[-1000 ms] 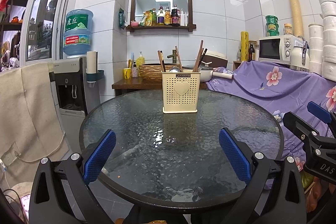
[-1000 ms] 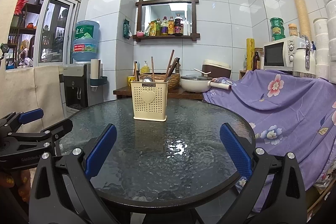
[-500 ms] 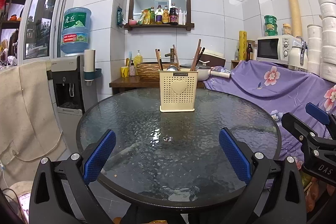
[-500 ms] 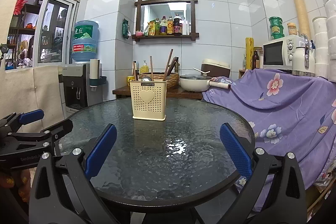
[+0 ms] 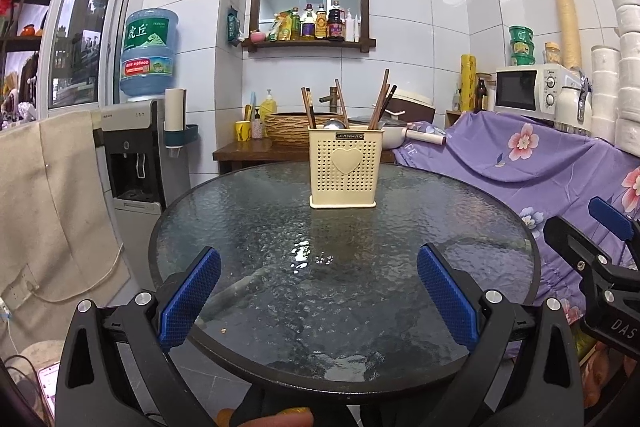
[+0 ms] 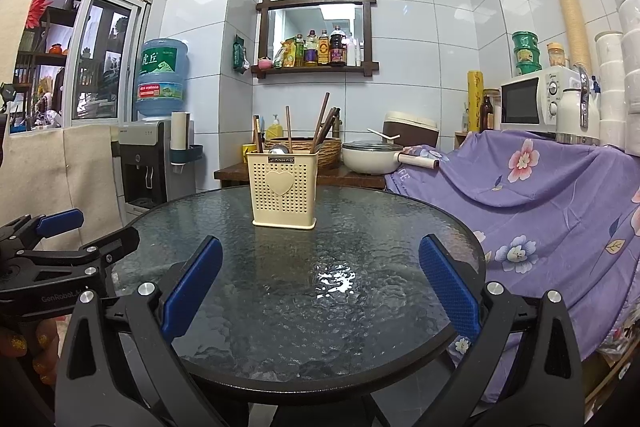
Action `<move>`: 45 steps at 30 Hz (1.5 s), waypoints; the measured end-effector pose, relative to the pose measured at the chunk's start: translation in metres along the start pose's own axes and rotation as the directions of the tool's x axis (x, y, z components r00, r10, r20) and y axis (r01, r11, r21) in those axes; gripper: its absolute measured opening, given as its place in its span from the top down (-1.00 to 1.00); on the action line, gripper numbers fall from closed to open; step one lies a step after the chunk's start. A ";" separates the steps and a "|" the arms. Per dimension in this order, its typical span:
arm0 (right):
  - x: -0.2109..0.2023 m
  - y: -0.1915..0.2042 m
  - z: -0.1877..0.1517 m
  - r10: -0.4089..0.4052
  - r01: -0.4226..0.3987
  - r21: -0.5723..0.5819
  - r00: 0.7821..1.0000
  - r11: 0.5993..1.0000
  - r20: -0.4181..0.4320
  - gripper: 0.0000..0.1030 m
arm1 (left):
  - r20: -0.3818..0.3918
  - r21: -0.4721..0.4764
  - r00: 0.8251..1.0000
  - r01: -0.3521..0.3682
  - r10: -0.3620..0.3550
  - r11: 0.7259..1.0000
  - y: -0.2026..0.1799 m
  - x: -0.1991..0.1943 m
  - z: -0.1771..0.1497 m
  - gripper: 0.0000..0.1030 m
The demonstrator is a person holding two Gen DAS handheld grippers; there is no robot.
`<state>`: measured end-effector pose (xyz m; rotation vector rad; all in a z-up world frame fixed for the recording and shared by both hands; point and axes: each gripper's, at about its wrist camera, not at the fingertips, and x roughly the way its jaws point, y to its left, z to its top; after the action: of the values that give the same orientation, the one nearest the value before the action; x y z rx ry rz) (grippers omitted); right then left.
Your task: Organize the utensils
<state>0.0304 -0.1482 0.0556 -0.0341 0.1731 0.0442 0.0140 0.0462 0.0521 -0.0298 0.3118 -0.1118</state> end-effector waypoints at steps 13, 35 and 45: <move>0.000 0.000 0.000 0.000 0.000 0.002 1.000 1.000 0.000 -0.88 | 0.006 0.011 1.000 0.001 -0.001 1.000 -0.006 -0.002 -0.001 -0.87; -0.001 0.001 -0.004 0.000 0.000 0.001 1.000 1.000 -0.006 -0.88 | 0.004 -0.023 1.000 0.029 -0.029 0.999 -0.005 -0.003 -0.001 -0.87; -0.001 0.001 -0.005 0.002 -0.002 0.000 1.000 1.000 -0.006 -0.88 | -0.015 -0.035 1.000 0.026 -0.027 0.999 -0.003 0.000 0.000 -0.87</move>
<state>0.0287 -0.1471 0.0509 -0.0345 0.1787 0.0457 0.0139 0.0436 0.0523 -0.0674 0.3292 -0.1329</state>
